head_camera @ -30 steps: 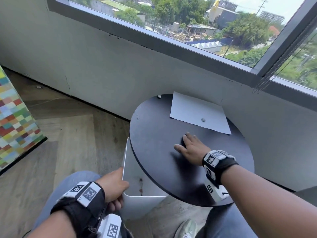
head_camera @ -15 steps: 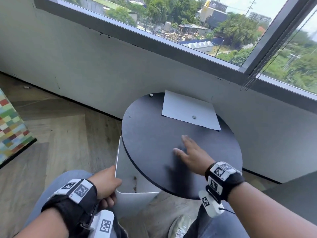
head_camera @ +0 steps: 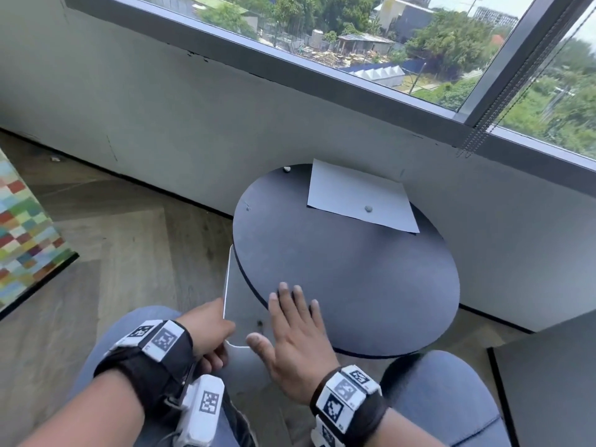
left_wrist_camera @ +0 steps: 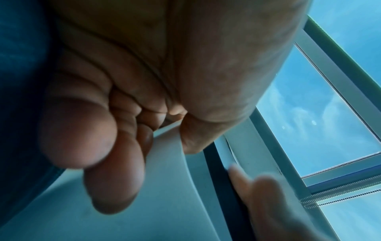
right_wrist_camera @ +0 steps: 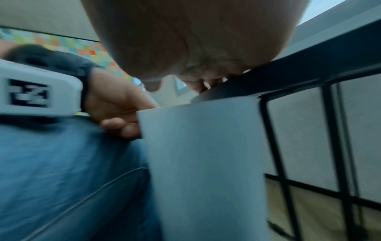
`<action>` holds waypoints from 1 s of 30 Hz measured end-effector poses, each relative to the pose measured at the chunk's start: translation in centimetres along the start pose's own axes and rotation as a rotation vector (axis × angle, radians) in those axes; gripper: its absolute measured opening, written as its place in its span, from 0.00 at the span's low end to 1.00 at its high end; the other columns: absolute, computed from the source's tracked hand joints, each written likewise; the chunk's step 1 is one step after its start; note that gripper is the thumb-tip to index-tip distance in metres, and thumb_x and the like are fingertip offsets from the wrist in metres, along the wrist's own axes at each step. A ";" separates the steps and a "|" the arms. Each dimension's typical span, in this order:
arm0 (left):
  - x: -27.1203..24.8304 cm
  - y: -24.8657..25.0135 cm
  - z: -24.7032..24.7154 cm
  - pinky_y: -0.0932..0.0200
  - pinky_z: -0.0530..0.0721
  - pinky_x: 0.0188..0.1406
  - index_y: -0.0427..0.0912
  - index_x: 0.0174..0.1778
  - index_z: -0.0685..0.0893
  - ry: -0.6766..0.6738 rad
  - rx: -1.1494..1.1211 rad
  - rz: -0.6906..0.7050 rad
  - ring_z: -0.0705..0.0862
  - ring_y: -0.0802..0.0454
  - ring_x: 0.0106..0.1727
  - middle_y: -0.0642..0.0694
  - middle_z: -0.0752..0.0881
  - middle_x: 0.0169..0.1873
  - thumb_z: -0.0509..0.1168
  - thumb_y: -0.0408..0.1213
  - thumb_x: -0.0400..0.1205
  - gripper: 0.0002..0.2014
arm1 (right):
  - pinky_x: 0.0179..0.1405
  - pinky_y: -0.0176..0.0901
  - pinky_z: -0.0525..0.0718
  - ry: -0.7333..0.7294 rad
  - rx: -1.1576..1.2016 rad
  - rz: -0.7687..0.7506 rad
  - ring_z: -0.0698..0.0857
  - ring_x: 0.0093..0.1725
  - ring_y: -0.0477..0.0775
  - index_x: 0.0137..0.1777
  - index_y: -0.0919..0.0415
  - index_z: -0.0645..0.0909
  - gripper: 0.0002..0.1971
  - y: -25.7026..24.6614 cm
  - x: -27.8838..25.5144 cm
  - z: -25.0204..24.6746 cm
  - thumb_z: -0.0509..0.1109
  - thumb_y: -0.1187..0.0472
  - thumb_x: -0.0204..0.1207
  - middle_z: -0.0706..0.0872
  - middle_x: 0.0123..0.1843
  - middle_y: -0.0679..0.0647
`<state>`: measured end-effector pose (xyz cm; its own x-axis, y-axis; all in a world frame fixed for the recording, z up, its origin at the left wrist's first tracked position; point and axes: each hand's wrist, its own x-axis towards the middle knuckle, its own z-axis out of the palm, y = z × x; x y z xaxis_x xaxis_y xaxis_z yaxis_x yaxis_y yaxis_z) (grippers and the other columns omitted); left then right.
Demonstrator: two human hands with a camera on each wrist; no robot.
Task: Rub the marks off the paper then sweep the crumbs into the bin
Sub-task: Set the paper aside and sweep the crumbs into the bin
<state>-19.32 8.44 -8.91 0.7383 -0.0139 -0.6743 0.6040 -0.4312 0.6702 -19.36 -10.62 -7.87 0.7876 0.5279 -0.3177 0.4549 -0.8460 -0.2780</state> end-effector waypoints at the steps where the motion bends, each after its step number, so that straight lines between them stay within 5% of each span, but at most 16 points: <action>1: -0.2 0.1 0.0 0.64 0.73 0.18 0.44 0.53 0.73 0.001 0.011 0.017 0.78 0.46 0.19 0.31 0.85 0.27 0.49 0.28 0.81 0.11 | 0.87 0.55 0.35 0.003 0.040 -0.103 0.30 0.87 0.47 0.90 0.55 0.42 0.47 -0.2 -0.3 0.1 0.32 0.27 0.76 0.35 0.90 0.47; 4: -0.4 0.1 0.0 0.64 0.74 0.15 0.44 0.54 0.74 0.009 0.042 0.032 0.77 0.47 0.15 0.32 0.86 0.26 0.49 0.27 0.80 0.12 | 0.88 0.49 0.42 0.187 0.209 -0.169 0.41 0.88 0.39 0.90 0.51 0.52 0.41 2.1 0.5 -0.7 0.41 0.30 0.82 0.48 0.91 0.43; 6: 0.1 -0.2 0.0 0.64 0.74 0.16 0.44 0.57 0.74 0.006 0.028 0.014 0.76 0.46 0.17 0.30 0.85 0.27 0.49 0.26 0.78 0.16 | 0.88 0.56 0.42 0.297 0.211 0.107 0.40 0.89 0.45 0.90 0.49 0.50 0.36 4.8 2.3 -1.8 0.50 0.35 0.86 0.45 0.91 0.44; 9: 0.8 -0.6 0.1 0.65 0.70 0.20 0.43 0.59 0.72 -0.009 -0.035 -0.023 0.71 0.48 0.22 0.31 0.78 0.28 0.47 0.26 0.76 0.19 | 0.86 0.68 0.38 0.153 0.098 0.454 0.36 0.89 0.58 0.90 0.47 0.46 0.36 6.4 4.0 -2.8 0.47 0.33 0.86 0.39 0.91 0.49; 11: 1.0 -0.6 0.1 0.65 0.69 0.20 0.43 0.57 0.73 -0.012 -0.052 -0.028 0.70 0.49 0.23 0.31 0.76 0.30 0.46 0.26 0.76 0.18 | 0.84 0.70 0.35 0.105 0.032 0.386 0.33 0.88 0.61 0.90 0.47 0.43 0.38 4.8 3.8 -2.1 0.40 0.30 0.84 0.36 0.91 0.48; 14: 0.9 -0.6 0.0 0.63 0.74 0.19 0.42 0.56 0.74 0.005 -0.016 -0.007 0.76 0.46 0.20 0.30 0.82 0.26 0.50 0.27 0.78 0.14 | 0.85 0.64 0.31 0.058 -0.046 0.027 0.28 0.87 0.53 0.90 0.48 0.42 0.42 -0.1 1.6 -0.1 0.31 0.29 0.79 0.33 0.90 0.47; 17: 0.4 -0.4 -0.1 0.61 0.77 0.17 0.40 0.59 0.74 0.015 0.019 0.012 0.79 0.45 0.17 0.34 0.86 0.25 0.52 0.30 0.83 0.11 | 0.87 0.52 0.37 0.069 0.128 -0.232 0.47 0.89 0.42 0.88 0.49 0.61 0.43 -1.5 0.0 0.7 0.33 0.28 0.78 0.55 0.90 0.44; 19: 0.3 -0.5 -0.1 0.63 0.76 0.16 0.42 0.61 0.73 -0.005 0.028 0.024 0.78 0.46 0.15 0.33 0.86 0.26 0.51 0.28 0.82 0.13 | 0.88 0.47 0.51 0.231 0.292 -0.193 0.61 0.85 0.37 0.83 0.46 0.70 0.35 0.6 0.5 -0.2 0.45 0.30 0.84 0.67 0.86 0.41; 22: 0.6 -0.7 -0.1 0.64 0.73 0.17 0.45 0.61 0.70 -0.026 0.009 0.011 0.75 0.48 0.16 0.30 0.83 0.28 0.48 0.27 0.80 0.16 | 0.84 0.42 0.60 0.386 0.273 -0.005 0.66 0.83 0.43 0.82 0.48 0.72 0.25 5.5 2.4 -2.9 0.62 0.44 0.86 0.70 0.85 0.43; 26: 0.8 -0.7 -0.1 0.64 0.69 0.17 0.47 0.57 0.69 -0.042 -0.050 -0.016 0.72 0.49 0.20 0.31 0.79 0.30 0.46 0.27 0.80 0.15 | 0.84 0.38 0.52 0.206 0.123 0.160 0.61 0.87 0.48 0.87 0.55 0.63 0.30 10.4 5.2 -7.9 0.63 0.48 0.87 0.64 0.88 0.51; 30: 1.2 -1.0 -0.1 0.62 0.71 0.19 0.50 0.59 0.69 -0.054 -0.065 -0.034 0.73 0.47 0.22 0.32 0.81 0.29 0.47 0.28 0.80 0.16 | 0.85 0.44 0.55 0.052 -0.017 0.244 0.60 0.87 0.53 0.89 0.60 0.56 0.35 12.4 8.0 -11.2 0.61 0.45 0.88 0.61 0.89 0.55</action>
<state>-18.99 8.96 -10.37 0.7008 -0.0496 -0.7116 0.6481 -0.3726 0.6642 -2.77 -17.74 -3.72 0.8949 0.3041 -0.3265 0.2555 -0.9492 -0.1836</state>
